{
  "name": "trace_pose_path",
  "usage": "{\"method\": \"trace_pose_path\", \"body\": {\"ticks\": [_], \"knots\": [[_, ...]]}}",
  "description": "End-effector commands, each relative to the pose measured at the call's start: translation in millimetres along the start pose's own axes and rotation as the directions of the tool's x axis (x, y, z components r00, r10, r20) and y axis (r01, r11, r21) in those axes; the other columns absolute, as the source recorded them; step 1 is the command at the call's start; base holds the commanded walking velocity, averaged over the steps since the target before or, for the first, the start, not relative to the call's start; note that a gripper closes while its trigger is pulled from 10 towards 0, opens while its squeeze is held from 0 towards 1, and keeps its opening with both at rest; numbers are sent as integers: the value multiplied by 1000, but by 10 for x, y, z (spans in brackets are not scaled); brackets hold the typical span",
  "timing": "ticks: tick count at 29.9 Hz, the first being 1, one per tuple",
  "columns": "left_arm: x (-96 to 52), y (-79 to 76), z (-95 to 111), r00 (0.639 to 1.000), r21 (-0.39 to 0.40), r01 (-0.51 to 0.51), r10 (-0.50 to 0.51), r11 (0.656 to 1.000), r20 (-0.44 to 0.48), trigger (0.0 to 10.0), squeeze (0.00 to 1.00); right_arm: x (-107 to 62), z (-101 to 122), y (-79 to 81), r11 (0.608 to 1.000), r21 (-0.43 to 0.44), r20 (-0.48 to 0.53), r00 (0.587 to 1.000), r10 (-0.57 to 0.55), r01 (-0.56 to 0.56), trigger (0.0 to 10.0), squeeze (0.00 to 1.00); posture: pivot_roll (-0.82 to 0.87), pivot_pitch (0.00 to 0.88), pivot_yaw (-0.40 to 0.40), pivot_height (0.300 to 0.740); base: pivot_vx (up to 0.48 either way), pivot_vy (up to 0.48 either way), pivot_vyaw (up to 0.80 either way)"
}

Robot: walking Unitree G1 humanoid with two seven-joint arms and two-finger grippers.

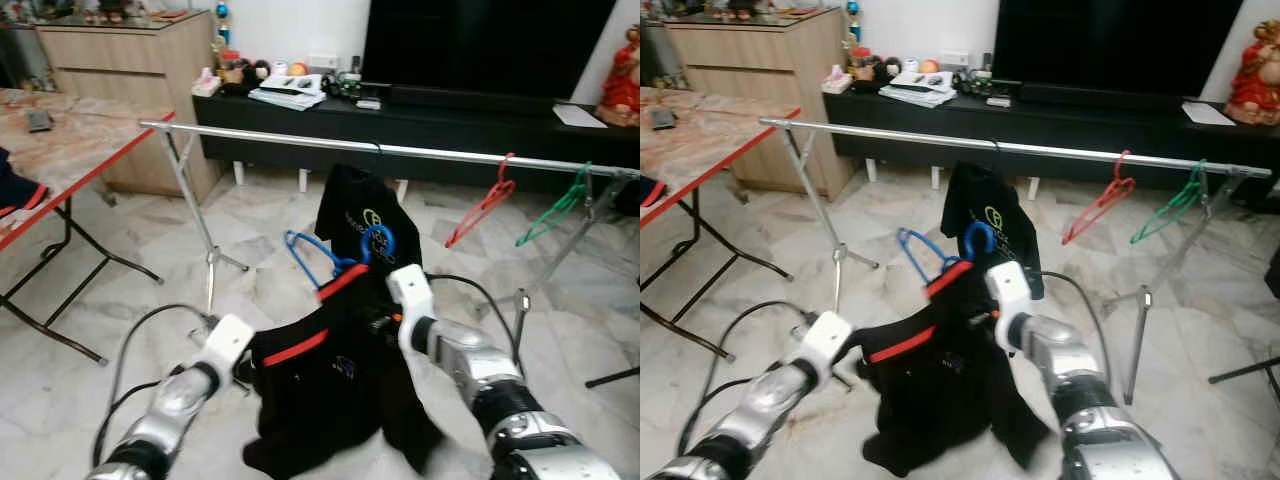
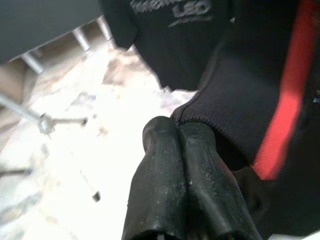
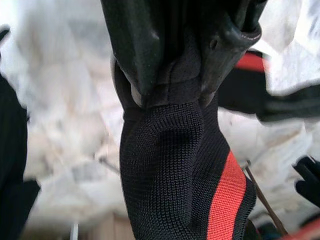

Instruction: Hang hanger

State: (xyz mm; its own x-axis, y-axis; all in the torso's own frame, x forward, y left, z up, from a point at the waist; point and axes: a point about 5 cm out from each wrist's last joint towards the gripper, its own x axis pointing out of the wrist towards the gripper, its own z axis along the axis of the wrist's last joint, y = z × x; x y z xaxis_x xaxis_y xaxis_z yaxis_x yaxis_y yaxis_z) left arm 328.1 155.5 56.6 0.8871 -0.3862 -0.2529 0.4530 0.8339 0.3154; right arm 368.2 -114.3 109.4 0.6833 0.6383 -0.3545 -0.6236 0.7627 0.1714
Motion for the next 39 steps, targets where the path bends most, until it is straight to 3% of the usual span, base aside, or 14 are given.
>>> {"method": "trace_pose_path", "body": {"ticks": [1, 9, 13, 16, 25, 31, 36, 39], "knots": [[-56, 82, -52, 1000, -20, 2, -2, 1000, -15, 10000, 0, -28, 220, -37, 999, -41, 72, 997, -24, 27, 0, 0, 12, 17, -14, 740, 0, 0, 0], [-92, 69, -107, 995, -86, 88, -91, 992, -36, 10000, 0, -44, -51, -73, 998, 25, 16, 998, -66, 66, 0, 0, 15, 24, -6, 740, 0, 0, 0], [-112, 28, -154, 987, -105, 140, -147, 985, -58, 10000, 0, -79, -341, -92, 992, -67, -110, 988, -111, 104, 0, 0, 14, 27, -3, 740, 0, 0, 0], [-118, 20, -173, 986, -124, 142, -151, 982, -65, 10000, 0, -98, -452, -104, 991, -60, -144, 981, -129, 121, 0, 0, 13, 30, 0, 740, 0, 0, 0], [-101, -30, -241, 985, -302, 116, -148, 946, -87, 10000, 0, -124, -854, 10, 997, -28, -247, 966, -80, 76, 0, 0, 14, 33, 4, 740, 0, 0, 0], [-113, -53, -260, 976, -321, 156, -196, 934, -94, 10000, 0, -145, -969, 76, 997, -74, -290, 957, -9, -13, 0, 0, 17, 36, 6, 740, 0, 0, 0], [-115, -60, -269, 973, -330, 163, -208, 930, -103, 10000, 0, -170, -940, 48, 994, -102, -279, 960, 3, -33, 0, 0, 13, 35, 7, 740, 0, 0, 0], [-108, -75, -283, 970, -355, 158, -212, 921, -117, 10000, 0, -211, -878, 45, 982, -136, -254, 963, 92, -130, 0, 0, 10, 35, 5, 740, 0, 0, 0]]}}
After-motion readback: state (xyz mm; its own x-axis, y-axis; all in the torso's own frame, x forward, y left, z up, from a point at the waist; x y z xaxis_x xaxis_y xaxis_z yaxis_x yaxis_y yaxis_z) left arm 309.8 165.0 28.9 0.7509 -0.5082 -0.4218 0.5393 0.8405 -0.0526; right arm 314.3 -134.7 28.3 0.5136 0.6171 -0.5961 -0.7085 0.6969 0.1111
